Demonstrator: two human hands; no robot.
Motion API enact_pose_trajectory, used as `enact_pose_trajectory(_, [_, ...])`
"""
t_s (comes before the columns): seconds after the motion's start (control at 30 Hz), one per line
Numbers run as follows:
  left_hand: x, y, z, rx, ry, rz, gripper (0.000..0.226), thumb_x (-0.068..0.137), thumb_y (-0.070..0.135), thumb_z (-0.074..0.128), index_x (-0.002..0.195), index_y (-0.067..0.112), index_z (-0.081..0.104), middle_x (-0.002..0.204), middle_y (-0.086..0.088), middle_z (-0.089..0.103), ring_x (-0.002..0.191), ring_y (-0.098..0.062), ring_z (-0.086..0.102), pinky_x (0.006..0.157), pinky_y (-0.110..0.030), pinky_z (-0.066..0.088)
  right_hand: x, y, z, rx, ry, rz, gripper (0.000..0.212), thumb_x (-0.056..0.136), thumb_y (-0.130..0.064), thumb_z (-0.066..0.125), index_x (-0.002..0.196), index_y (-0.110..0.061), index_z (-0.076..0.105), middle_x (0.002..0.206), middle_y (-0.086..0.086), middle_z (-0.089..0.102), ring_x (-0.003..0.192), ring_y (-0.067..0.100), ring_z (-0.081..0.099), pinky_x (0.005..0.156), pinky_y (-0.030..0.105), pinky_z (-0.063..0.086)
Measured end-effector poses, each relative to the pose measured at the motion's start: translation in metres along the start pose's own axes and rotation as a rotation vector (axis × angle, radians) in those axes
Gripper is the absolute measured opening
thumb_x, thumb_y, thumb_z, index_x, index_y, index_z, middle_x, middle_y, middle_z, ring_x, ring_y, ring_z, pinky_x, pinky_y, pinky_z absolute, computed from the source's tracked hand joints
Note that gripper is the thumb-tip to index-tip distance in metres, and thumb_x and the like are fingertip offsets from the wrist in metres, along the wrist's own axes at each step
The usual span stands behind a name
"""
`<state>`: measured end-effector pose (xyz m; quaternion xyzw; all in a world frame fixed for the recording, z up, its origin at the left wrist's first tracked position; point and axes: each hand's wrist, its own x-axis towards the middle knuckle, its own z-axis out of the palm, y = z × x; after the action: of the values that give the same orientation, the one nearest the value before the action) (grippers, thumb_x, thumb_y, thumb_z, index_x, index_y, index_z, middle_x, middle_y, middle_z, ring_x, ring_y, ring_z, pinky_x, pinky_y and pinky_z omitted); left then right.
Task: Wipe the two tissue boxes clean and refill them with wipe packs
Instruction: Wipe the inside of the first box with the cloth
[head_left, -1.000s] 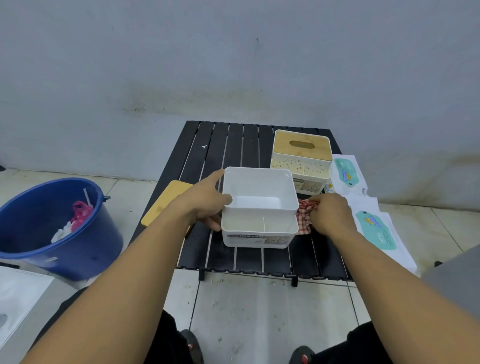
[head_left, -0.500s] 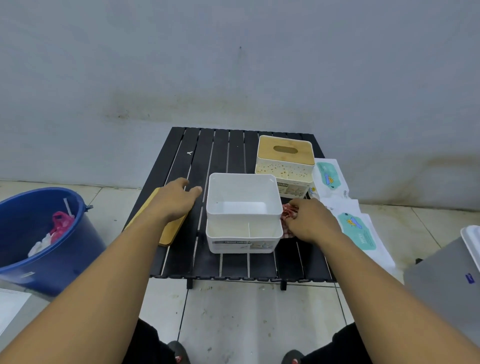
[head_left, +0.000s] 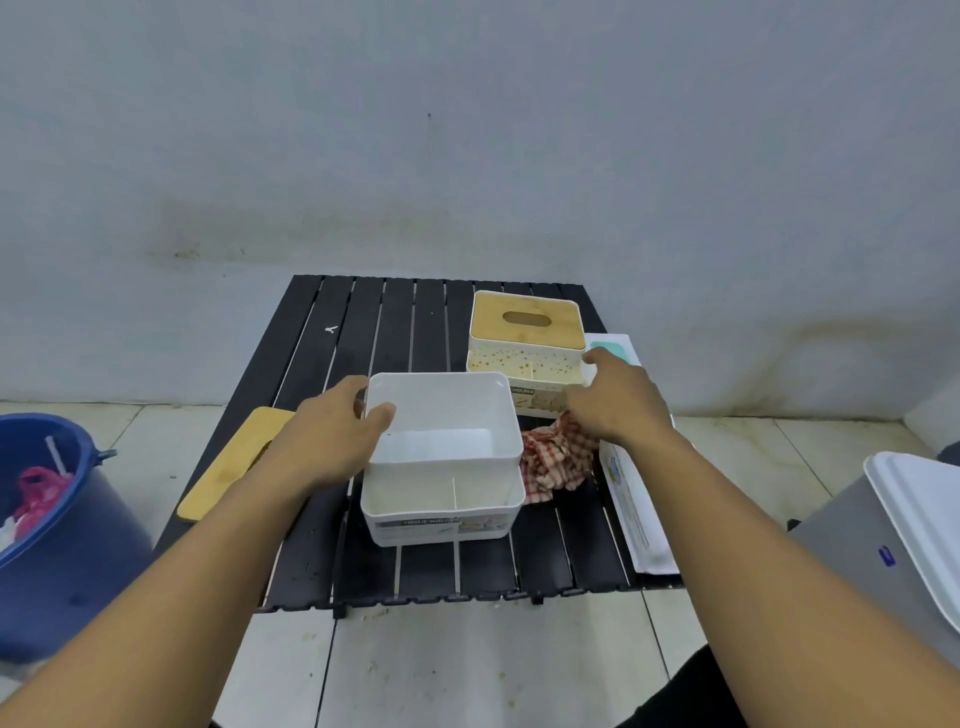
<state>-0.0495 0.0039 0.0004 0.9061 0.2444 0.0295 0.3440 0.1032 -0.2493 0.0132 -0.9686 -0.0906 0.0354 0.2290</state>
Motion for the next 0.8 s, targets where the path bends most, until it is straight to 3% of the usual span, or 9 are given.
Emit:
enact_pose_trajectory(0.2, [0.004,0.004,-0.003,0.068,-0.015,-0.026,0.052,0.105,0.044,0.050,0.152,0.023,0.041,0.111,0.007,0.056,0.103,-0.019,0.054,0.085,-0.034,0.044,0.027,0.013,0.004,0.033,0.102,0.049,0.052,0.090,-0.029,0.058,0.142,-0.022,0.051,0.134,0.009,0.060,0.116,0.031,0.059,0.088,0.040,0.053])
enact_pose_trajectory(0.3, [0.005,0.006,-0.004,0.094,-0.023,-0.039,0.053,0.105,0.045,0.049,0.152,0.023,0.040,0.125,0.001,0.062,0.109,-0.022,0.056,0.090,-0.038,0.049,0.051,0.022,0.001,0.014,0.198,0.071,0.048,0.091,-0.027,0.057,0.138,-0.017,0.052,0.130,0.012,0.059,0.118,0.034,0.054,0.088,0.043,0.051])
enact_pose_trajectory(0.37, [0.006,0.006,-0.005,0.116,-0.026,-0.044,0.054,0.105,0.046,0.049,0.153,0.024,0.039,0.131,0.001,0.062,0.114,-0.023,0.057,0.095,-0.040,0.049,0.065,0.030,0.002,-0.059,0.180,0.109,0.052,0.091,-0.031,0.058,0.140,-0.016,0.048,0.131,0.015,0.054,0.123,0.036,0.046,0.092,0.045,0.047])
enact_pose_trajectory(0.53, [0.008,0.005,-0.006,0.165,-0.032,-0.038,0.047,0.105,0.048,0.047,0.148,0.029,0.042,0.111,0.011,0.054,0.105,-0.019,0.055,0.094,-0.039,0.050,0.087,0.047,0.021,-0.178,0.025,0.178,0.066,0.088,-0.048,0.061,0.143,-0.018,0.039,0.133,0.018,0.046,0.124,0.041,0.042,0.097,0.046,0.042])
enact_pose_trajectory(0.8, [0.011,0.009,-0.006,0.248,-0.016,-0.036,0.038,0.104,0.049,0.046,0.132,0.022,0.051,0.112,0.005,0.063,0.103,-0.023,0.061,0.088,-0.040,0.051,0.091,0.054,0.033,-0.197,0.065,0.130,0.060,0.092,-0.050,0.054,0.142,-0.018,0.042,0.131,0.019,0.049,0.122,0.040,0.044,0.096,0.047,0.041])
